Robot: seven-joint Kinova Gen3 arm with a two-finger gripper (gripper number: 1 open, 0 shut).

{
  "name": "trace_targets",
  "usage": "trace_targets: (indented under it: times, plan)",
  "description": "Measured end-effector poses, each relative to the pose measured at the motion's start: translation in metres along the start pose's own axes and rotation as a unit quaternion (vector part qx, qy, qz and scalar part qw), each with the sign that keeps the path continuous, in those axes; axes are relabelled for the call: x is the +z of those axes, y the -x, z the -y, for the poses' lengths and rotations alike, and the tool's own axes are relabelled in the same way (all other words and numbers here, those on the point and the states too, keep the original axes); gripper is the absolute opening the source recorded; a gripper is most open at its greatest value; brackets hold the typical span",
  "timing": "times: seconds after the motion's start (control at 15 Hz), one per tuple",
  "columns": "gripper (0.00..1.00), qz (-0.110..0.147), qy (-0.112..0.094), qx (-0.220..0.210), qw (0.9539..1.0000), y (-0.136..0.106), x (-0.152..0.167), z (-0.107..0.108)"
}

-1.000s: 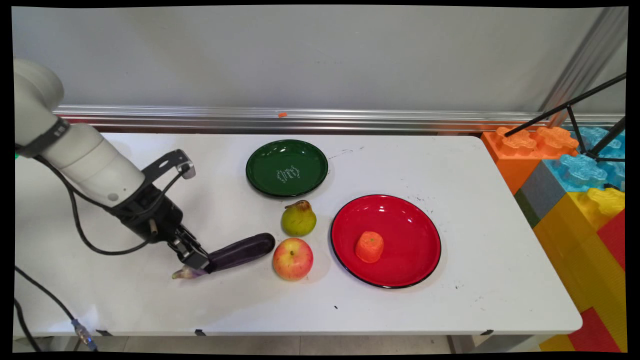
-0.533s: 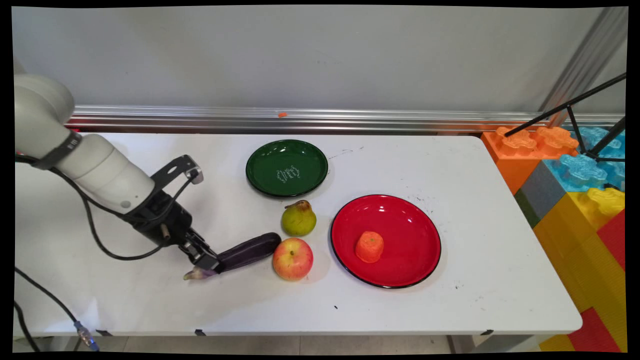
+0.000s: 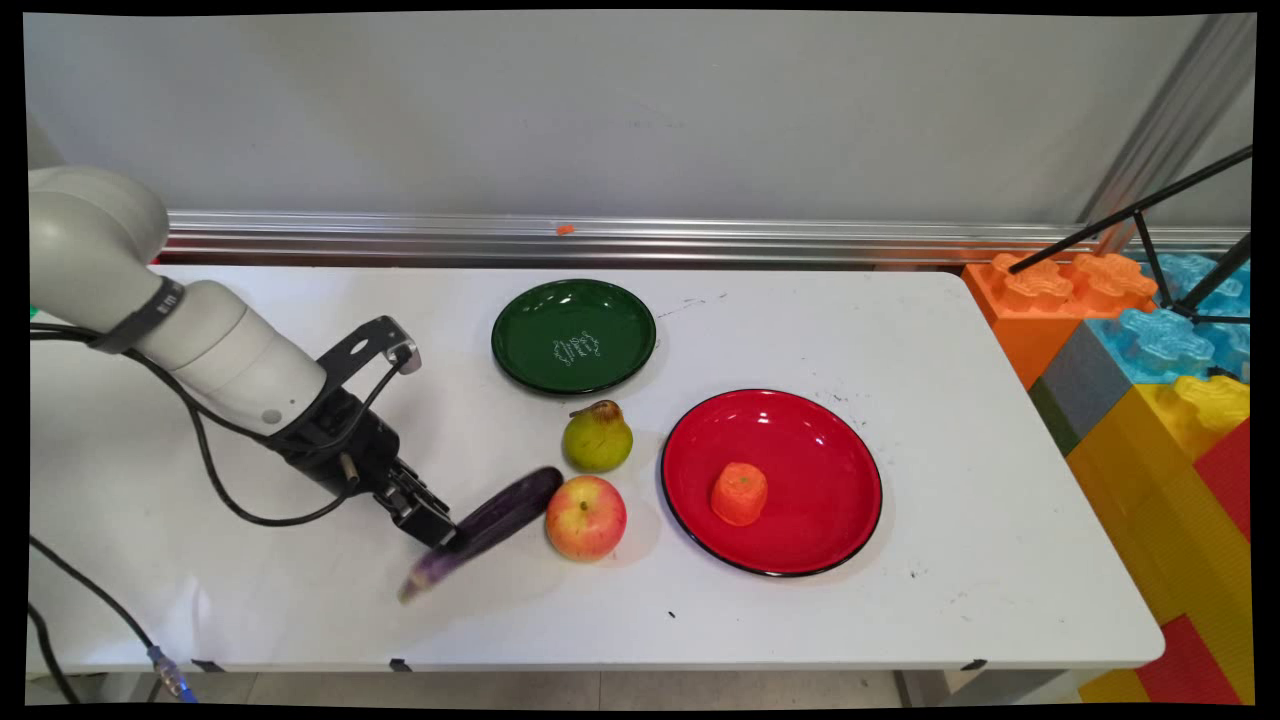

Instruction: Place the picked object on the table

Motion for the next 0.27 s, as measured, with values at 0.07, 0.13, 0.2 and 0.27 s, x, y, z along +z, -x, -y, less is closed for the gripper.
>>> trace_targets:
  times: [0.07,0.13,0.2,0.27]
  plan:
    - [1.0,0.001,0.001,0.002,1.0,0.0,0.0006,-0.0003]
    - [1.0,0.002,0.001,0.005,1.0,0.0002,0.001,-0.0007]
    - [1.0,0.002,0.001,0.007,1.0,0.0001,0.0013,-0.001]
    - [1.0,0.002,0.002,0.008,1.0,-0.0004,0.0015,-0.0013]
